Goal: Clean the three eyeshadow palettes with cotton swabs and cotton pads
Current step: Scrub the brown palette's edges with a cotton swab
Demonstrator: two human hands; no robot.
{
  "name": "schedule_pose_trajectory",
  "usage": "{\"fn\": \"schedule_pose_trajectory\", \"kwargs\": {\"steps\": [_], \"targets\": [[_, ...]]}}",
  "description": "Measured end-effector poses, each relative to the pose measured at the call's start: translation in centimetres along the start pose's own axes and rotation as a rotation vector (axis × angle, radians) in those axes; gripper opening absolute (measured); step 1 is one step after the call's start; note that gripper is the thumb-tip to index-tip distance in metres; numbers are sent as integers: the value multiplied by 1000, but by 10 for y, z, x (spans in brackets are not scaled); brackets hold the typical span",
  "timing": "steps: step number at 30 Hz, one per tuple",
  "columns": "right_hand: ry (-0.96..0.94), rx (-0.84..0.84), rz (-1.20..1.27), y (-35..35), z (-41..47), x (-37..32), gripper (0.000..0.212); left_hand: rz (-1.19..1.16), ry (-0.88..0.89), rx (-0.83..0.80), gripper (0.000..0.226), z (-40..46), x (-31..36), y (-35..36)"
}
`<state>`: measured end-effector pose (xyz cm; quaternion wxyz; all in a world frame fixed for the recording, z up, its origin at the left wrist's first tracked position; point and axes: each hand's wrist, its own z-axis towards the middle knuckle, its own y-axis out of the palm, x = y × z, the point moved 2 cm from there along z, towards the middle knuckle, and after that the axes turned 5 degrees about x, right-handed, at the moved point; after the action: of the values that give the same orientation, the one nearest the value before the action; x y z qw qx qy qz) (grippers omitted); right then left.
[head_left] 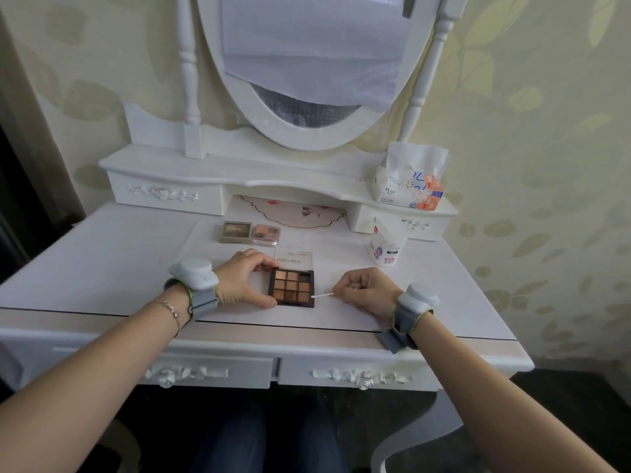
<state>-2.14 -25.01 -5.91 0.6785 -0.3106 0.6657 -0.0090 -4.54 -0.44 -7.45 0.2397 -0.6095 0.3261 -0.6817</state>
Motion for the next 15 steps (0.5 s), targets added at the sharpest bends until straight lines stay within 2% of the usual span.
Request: {"fn": "schedule_pose_trajectory", "kwargs": {"steps": [10, 15], "targets": [[-2, -5, 31, 2, -2, -1, 26, -10, 1, 10, 94, 1, -3, 0], [-3, 57, 51, 3, 0, 1, 16, -1, 7, 12, 96, 1, -2, 0]]}}
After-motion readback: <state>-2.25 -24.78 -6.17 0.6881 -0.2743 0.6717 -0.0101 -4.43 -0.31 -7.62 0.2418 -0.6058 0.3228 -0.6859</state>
